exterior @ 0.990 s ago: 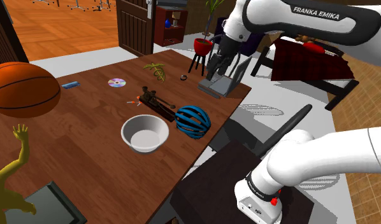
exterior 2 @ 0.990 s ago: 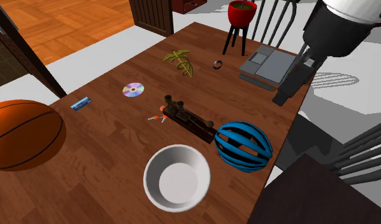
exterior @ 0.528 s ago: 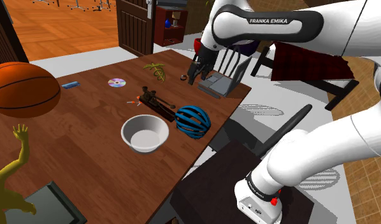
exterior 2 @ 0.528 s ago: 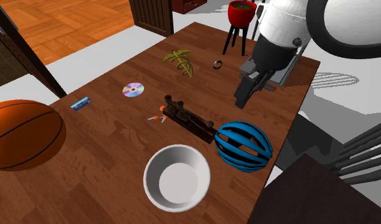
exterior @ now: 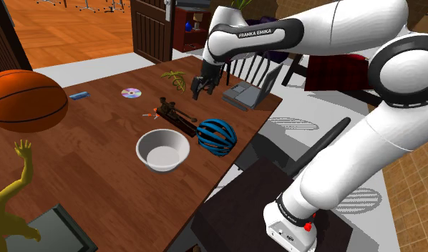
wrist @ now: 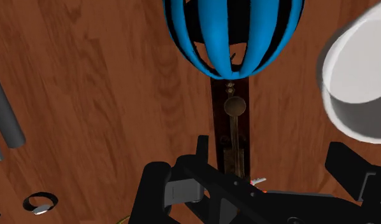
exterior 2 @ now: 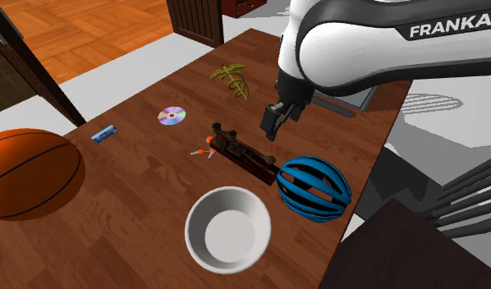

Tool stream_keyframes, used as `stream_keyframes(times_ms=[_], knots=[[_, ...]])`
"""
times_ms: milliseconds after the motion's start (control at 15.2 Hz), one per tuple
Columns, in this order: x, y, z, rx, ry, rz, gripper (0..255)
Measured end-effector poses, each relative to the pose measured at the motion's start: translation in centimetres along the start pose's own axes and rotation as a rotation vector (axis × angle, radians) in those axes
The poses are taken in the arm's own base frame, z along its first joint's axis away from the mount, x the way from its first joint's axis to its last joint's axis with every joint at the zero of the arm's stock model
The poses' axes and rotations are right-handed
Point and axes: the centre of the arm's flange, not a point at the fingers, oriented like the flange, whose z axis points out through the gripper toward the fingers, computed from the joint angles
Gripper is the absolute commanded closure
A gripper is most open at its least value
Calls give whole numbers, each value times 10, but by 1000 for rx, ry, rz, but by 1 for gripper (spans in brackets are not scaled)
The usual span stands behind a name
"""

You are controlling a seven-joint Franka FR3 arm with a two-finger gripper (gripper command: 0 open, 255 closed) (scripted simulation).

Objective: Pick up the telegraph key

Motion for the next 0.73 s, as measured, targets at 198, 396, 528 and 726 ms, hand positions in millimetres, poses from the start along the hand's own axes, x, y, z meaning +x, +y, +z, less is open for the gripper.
stream_keyframes(times_ms=[198, 396, 528, 726], knots=[[24, -6, 34, -1, -9, 4, 0], [53, -4, 60, -2, -17, 7, 0], [73, -8, 81, -3, -22, 10, 0], [99, -9, 109, -4, -31, 14, 0]])
